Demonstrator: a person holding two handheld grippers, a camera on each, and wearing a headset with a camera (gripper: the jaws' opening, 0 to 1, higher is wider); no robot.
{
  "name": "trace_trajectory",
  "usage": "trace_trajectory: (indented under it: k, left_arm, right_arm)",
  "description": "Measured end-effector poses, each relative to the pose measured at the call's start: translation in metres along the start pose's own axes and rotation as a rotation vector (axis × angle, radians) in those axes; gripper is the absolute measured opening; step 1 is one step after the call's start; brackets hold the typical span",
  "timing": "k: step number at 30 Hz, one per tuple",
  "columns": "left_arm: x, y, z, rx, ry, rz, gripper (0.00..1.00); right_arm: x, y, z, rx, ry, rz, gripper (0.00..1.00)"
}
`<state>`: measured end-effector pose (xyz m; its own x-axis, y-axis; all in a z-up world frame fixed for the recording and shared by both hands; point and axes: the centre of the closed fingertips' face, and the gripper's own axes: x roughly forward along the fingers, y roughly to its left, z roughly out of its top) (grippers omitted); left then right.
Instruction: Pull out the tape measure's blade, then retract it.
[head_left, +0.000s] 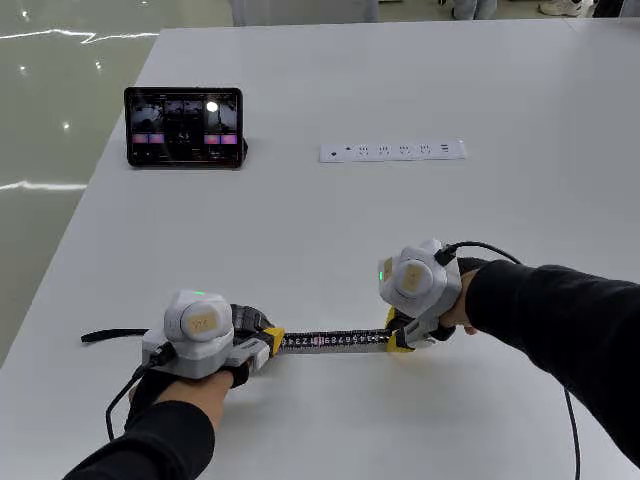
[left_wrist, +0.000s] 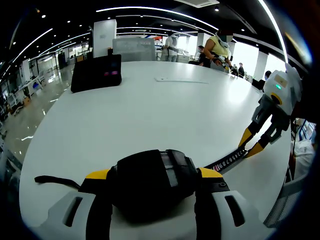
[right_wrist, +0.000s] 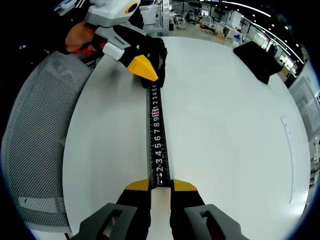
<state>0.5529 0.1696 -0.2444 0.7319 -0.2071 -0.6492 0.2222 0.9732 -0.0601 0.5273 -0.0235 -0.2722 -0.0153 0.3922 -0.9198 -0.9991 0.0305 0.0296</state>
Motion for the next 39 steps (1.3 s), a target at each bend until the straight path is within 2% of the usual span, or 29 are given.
trace_trajectory:
  k: [15, 18, 39]
  left_arm:
    - [0.0, 0.0, 0.0, -0.001, 0.0, 0.0, 0.63]
    - [0.0, 0.0, 0.0, -0.002, 0.002, -0.001, 0.63]
    - [-0.001, 0.0, 0.0, -0.002, -0.001, -0.002, 0.63]
  right_arm:
    - [0.004, 0.0, 0.01, 0.01, -0.006, -0.015, 0.1]
    - [0.004, 0.001, 0.011, -0.011, -0.004, -0.022, 0.09]
    - [0.009, 0.0, 0.02, -0.009, -0.014, -0.023, 0.1]
